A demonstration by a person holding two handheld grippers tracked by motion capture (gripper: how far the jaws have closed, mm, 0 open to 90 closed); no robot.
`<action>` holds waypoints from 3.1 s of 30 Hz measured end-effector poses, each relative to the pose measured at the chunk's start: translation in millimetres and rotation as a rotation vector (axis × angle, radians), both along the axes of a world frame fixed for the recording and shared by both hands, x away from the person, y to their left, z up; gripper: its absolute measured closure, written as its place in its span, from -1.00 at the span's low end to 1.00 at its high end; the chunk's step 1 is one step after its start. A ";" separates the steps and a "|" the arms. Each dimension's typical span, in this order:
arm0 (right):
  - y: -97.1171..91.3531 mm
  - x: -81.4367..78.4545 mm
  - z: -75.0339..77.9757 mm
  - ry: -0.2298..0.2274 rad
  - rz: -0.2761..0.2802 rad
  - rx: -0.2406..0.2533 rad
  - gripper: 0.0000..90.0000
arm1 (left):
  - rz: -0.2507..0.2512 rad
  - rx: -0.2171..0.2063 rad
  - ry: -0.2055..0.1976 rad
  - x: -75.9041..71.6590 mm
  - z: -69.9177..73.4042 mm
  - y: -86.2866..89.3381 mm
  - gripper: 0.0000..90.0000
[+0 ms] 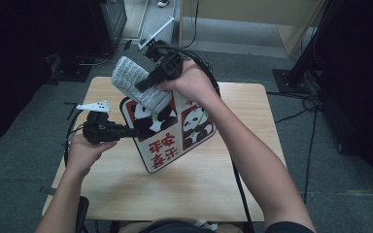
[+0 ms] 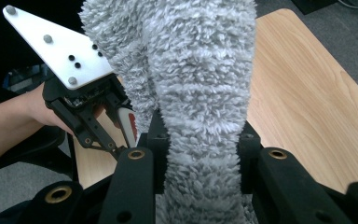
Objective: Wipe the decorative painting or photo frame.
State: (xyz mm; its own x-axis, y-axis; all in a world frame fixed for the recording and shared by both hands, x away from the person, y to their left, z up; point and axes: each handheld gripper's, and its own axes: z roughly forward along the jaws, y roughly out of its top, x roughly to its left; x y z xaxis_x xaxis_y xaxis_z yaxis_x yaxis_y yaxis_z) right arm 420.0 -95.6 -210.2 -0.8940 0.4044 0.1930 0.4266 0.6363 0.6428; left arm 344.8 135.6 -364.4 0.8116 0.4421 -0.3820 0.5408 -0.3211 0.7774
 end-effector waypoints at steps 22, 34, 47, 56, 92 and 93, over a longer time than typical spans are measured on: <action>-42.9 20.9 -6.5 0.034 -0.062 0.064 0.52 | -0.001 -0.016 0.005 1.1 -1.9 3.2 0.73; -59.0 24.6 -6.2 0.035 -0.115 0.059 0.52 | -0.005 -0.017 0.004 0.0 -2.3 3.4 0.72; -80.3 35.1 -5.9 0.070 -0.178 0.061 0.52 | -0.012 -0.016 0.005 0.9 -2.3 3.9 0.72; -93.9 39.7 -7.2 0.071 -0.203 0.051 0.52 | -0.006 -0.010 0.000 0.6 -2.1 3.6 0.73; -135.4 58.3 -5.3 0.083 -0.305 0.035 0.50 | -0.009 -0.011 0.000 -0.1 -2.7 3.5 0.73; -137.1 59.0 -5.5 0.083 -0.306 0.037 0.50 | -0.009 -0.010 0.000 -0.1 -2.6 3.5 0.73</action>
State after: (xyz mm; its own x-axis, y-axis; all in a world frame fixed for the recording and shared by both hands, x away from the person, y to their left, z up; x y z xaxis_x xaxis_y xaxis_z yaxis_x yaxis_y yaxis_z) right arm 479.0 -232.7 -215.8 -0.7128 0.6433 0.2794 0.6462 0.4474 0.6182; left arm 344.7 139.1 -367.0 0.8156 0.4304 -0.3867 0.5380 -0.3180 0.7806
